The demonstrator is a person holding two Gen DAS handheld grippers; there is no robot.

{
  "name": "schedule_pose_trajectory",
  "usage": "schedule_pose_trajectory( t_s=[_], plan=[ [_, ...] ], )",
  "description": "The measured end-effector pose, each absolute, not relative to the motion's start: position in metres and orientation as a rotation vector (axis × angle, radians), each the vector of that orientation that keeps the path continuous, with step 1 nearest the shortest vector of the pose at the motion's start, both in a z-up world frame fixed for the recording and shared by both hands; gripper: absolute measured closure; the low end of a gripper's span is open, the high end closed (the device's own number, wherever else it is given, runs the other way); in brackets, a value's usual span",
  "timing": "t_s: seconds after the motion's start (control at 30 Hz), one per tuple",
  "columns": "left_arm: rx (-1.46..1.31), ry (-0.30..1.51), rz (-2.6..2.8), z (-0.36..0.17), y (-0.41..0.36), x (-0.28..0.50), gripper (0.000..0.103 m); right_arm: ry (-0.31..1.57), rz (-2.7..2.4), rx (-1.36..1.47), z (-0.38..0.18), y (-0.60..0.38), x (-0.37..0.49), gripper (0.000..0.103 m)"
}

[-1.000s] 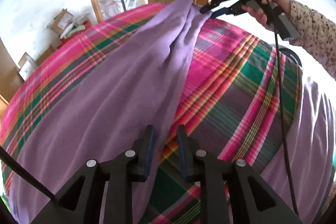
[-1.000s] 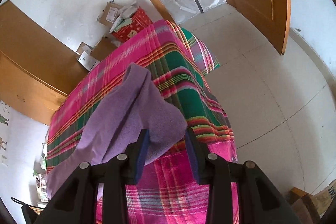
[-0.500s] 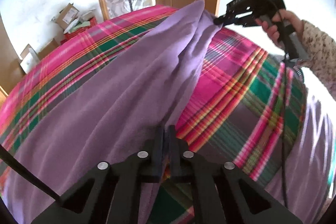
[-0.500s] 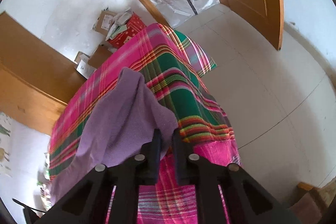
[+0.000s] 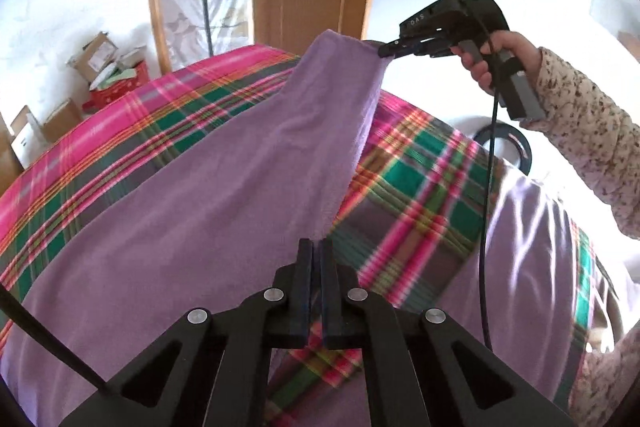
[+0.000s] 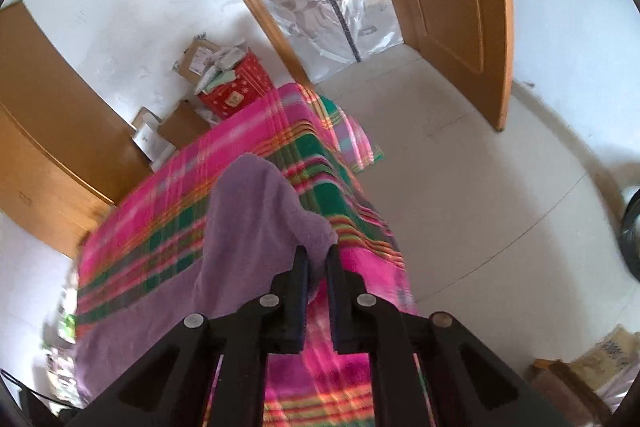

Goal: Fold clothes

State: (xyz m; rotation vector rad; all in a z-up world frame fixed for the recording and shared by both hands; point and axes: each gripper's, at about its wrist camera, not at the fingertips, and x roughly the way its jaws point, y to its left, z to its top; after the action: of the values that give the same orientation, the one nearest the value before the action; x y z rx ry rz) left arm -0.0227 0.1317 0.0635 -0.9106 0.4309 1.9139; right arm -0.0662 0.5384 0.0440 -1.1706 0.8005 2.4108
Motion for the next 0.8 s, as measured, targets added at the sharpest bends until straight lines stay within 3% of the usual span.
schedule_pose_trajectory(
  t_s=[0.23, 0.53, 0.67, 0.8],
  plan=[
    [-0.972, 0.428, 1.870, 0.049, 0.129, -0.012, 0.100, 0.643, 2.341, -1.240, 0.027, 0.519, -0.045, 0.094],
    [-1.035, 0.441, 1.860, 0.035, 0.127, -0.015, 0.098, 0.717, 2.431, -1.215, 0.012, 0.524, -0.024, 0.090],
    [-0.979, 0.431, 1.860, 0.048, 0.121, -0.009, 0.094, 0.840, 2.440, -1.108, 0.016, 0.546, -0.019, 0.086],
    [-0.937, 0.416, 1.851, 0.063, 0.120, -0.006, 0.089, 1.098, 2.407, -1.060, 0.002, 0.573, -0.023, 0.075]
  ],
)
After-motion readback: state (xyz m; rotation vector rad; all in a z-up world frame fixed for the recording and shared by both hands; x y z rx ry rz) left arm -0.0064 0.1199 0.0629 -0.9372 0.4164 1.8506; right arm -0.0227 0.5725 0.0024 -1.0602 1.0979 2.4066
